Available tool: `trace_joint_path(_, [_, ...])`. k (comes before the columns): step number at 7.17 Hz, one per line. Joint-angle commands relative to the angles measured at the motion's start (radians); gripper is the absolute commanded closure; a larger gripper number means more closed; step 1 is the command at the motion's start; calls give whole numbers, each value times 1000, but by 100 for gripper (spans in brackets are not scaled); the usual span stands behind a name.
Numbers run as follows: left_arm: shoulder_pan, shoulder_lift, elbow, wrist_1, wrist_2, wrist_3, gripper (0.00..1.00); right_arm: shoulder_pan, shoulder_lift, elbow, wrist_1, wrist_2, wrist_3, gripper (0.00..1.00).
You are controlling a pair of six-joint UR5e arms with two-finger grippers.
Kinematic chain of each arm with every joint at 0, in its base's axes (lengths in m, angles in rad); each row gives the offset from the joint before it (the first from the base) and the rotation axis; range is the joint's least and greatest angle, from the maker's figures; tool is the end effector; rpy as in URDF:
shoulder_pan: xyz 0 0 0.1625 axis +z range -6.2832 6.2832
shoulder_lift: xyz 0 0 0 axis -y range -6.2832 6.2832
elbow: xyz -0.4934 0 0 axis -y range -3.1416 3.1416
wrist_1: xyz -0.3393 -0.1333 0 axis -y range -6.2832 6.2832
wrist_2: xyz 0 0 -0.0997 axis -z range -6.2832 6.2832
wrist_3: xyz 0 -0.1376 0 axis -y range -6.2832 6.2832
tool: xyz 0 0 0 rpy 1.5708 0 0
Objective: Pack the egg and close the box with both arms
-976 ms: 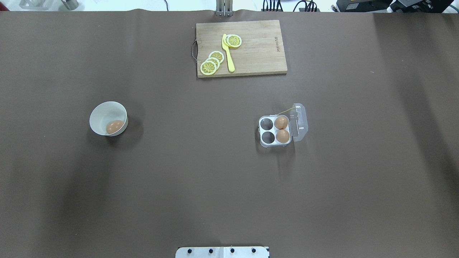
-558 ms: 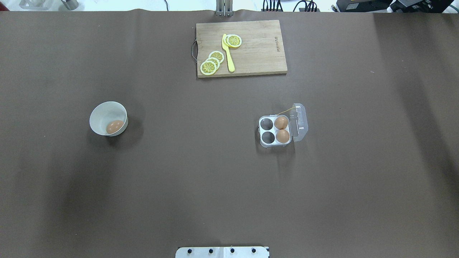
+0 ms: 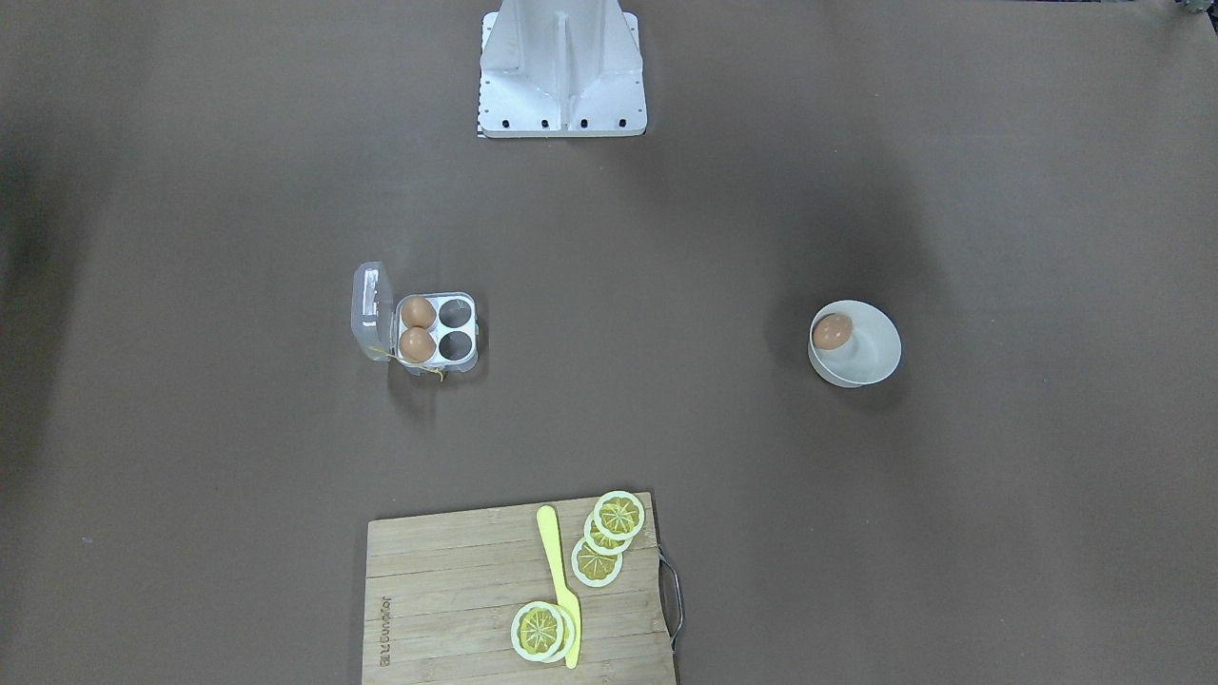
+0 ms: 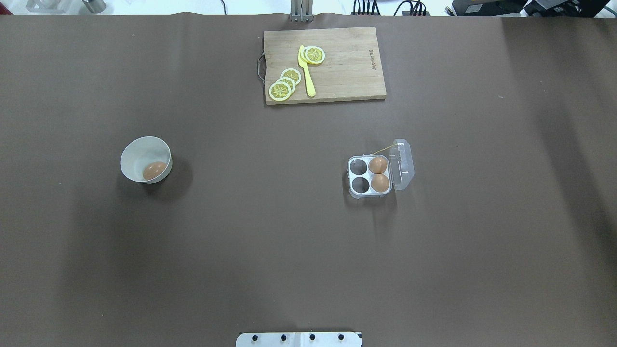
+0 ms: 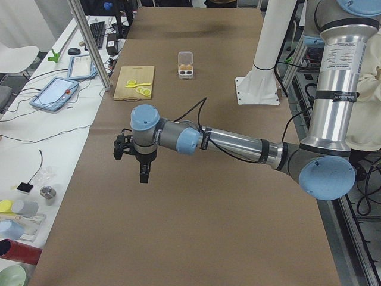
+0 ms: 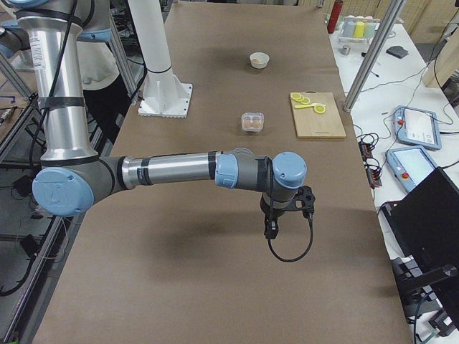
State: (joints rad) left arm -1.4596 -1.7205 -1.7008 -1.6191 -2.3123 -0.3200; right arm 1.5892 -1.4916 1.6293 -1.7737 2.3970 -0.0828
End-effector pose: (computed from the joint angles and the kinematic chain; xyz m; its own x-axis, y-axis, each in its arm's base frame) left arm 0.0183 -0.5280 0.6207 0.7058 -0.0130 -0.7083 0.1232 0.9868 0.1047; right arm 0.0407 -0.4679 0.7073 0.6759 -0.0223 0.7367 0.0377 0.9993 -0.0042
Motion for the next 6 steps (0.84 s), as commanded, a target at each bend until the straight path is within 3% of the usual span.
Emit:
trace_joint_path(1, [73,-66,-67,22,-1,-4,2,0,-1,-2,-1,1,0,0])
trace_joint_path(4, [180,-137,-99,-14,8,-33,2,0,1,-5,-1,1,0,0])
trace_joint_path(6, [301,-204,-71,-16,2,-222,2,0,1,-8,-1,2,0,0])
